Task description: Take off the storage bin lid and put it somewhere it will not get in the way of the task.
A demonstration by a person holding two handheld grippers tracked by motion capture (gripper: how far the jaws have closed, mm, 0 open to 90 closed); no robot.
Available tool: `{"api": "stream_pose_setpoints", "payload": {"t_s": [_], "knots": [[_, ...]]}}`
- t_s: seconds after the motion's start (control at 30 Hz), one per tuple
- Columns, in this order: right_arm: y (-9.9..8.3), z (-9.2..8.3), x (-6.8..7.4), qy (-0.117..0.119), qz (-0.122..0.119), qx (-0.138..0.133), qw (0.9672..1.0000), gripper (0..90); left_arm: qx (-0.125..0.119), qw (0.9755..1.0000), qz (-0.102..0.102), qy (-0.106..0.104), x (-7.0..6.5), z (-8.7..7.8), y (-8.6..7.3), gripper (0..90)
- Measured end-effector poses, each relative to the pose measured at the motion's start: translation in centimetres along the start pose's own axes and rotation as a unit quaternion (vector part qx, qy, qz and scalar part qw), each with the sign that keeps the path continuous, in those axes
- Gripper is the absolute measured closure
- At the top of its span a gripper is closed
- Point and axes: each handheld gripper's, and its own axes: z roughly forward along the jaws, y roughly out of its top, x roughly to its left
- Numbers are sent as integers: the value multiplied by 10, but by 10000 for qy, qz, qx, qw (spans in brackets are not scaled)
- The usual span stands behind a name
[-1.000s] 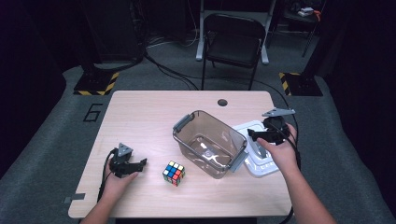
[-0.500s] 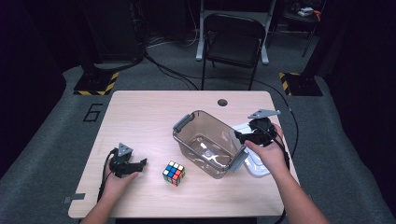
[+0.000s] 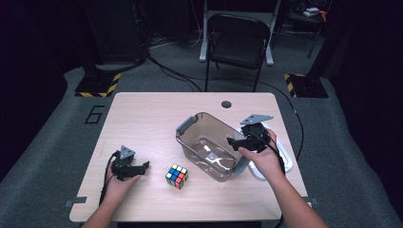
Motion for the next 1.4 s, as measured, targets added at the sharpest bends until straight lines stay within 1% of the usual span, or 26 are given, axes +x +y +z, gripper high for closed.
{"api": "stream_pose_setpoints", "payload": {"t_s": [0.03,0.07,0.1,0.17,0.2,0.23,0.4,0.43,0.47,0.57,0.67,0.7,0.73,0.77,0.8,0.83,0.87,0.93,1.0,1.03,1.07,1.1,1.2,1.23,1.3,1.4], "knots": [[0,1,2,29,-15,10,10000,296,0,10000,2,1,0,0,0,228],[1,3,4,58,25,32,10000,297,0,10000,0,1,0,0,0,228],[1,4,5,79,-33,28,10000,298,0,10000,-1,0,0,0,0,228],[1,5,8,106,-72,17,9999,300,0,10000,2,1,0,0,0,228],[2,6,10,133,-41,10,9999,300,-1,10000,1,0,0,0,0,228],[2,6,11,156,-98,6,9998,301,0,10000,1,-1,0,0,0,228],[4,8,20,242,-183,-5,9995,307,0,10000,0,0,0,0,0,228],[4,8,22,265,-165,-6,9995,308,0,10000,1,1,0,0,0,228],[5,8,25,308,-217,-7,9993,310,1,10000,2,1,0,0,0,229],[6,8,28,347,-201,-21,9992,313,-1,10000,0,0,0,0,0,228],[8,10,33,415,-233,-49,9989,314,0,10000,1,0,0,0,0,228],[9,10,35,448,-276,-52,9986,314,1,10000,1,1,0,0,0,228],[9,10,37,458,-240,-62,9986,314,0,10000,2,1,0,0,0,228],[10,11,39,472,-280,-67,9985,314,2,10000,3,0,0,0,0,228],[11,11,42,495,-267,-66,9984,314,2,10000,1,0,0,0,0,229],[11,11,42,495,-267,-66,9984,314,1,10000,2,0,0,0,0,229],[12,12,45,538,-343,-78,9979,314,-1,10000,1,0,0,0,0,228],[12,12,47,546,-316,-74,9980,313,0,10000,1,1,0,0,0,228],[13,14,53,615,-359,-66,9974,313,1,10000,4,2,0,0,0,228],[13,14,53,615,-359,-66,9974,313,0,10000,2,0,0,0,0,228],[13,15,56,651,-422,-65,9970,313,2,10000,2,1,0,0,0,228],[13,15,56,651,-422,-65,9970,313,2,10000,2,1,0,0,0,228],[14,17,63,743,-443,-59,9962,313,1,10000,4,1,0,0,0,228],[14,17,63,743,-443,-59,9962,313,1,10000,4,1,0,0,0,228],[15,18,67,812,-479,-71,9955,314,2,10000,2,0,0,0,0,228],[15,19,71,850,-529,-66,9950,314,1,10000,3,0,0,0,0,228]]}}
